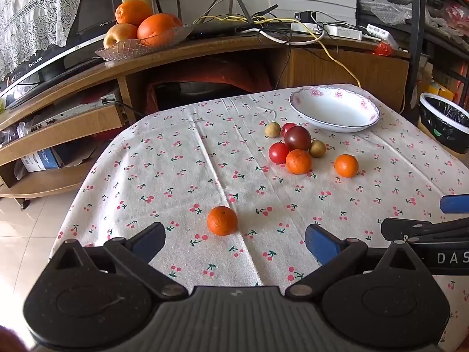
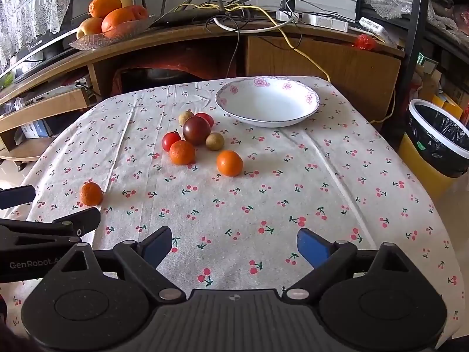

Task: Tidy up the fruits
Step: 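Reach the left tool to the lone orange and close on it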

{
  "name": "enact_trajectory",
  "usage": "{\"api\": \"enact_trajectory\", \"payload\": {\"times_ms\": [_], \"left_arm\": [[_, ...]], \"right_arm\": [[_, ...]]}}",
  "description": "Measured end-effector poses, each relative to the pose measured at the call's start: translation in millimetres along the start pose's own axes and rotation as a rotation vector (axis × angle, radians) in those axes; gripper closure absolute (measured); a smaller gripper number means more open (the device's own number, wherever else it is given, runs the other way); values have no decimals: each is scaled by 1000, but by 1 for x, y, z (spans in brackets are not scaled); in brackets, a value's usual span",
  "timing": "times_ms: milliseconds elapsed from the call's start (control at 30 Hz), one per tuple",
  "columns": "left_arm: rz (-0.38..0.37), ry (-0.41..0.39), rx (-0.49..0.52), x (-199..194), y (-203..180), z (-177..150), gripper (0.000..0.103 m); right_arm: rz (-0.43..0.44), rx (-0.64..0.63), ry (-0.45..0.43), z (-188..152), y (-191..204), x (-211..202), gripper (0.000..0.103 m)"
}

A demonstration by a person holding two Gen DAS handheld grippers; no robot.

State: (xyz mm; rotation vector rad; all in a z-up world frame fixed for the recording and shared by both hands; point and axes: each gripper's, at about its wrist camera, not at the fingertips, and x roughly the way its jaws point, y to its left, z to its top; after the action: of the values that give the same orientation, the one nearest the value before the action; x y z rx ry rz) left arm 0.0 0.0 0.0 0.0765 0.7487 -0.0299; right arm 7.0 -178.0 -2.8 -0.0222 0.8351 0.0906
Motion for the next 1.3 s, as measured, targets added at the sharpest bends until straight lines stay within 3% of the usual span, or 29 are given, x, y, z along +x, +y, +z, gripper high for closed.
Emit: {"api": "enact_trajectory", "payload": {"times_ms": [233, 333, 833, 933, 1133, 1300], "left_arm": [[-5, 3, 9, -1, 1, -2, 0], [-41, -3, -13, 4, 5, -5, 1], [-43, 21, -10, 30, 13, 3, 4], [-52, 30, 3, 37, 12, 5, 9], [-88, 31, -27, 53, 17, 9, 33], [-96, 84, -59, 61, 22, 8, 49]], "right_arm": [[15, -2, 15, -2, 1, 4, 15], [26, -8, 24, -2, 3, 7, 15], [90, -17, 54, 9, 9, 25, 19], [87, 3, 61, 13, 5, 31, 19], [89, 40, 76, 16, -4, 37, 19], [89, 45, 72, 20, -7, 40, 19]]}}
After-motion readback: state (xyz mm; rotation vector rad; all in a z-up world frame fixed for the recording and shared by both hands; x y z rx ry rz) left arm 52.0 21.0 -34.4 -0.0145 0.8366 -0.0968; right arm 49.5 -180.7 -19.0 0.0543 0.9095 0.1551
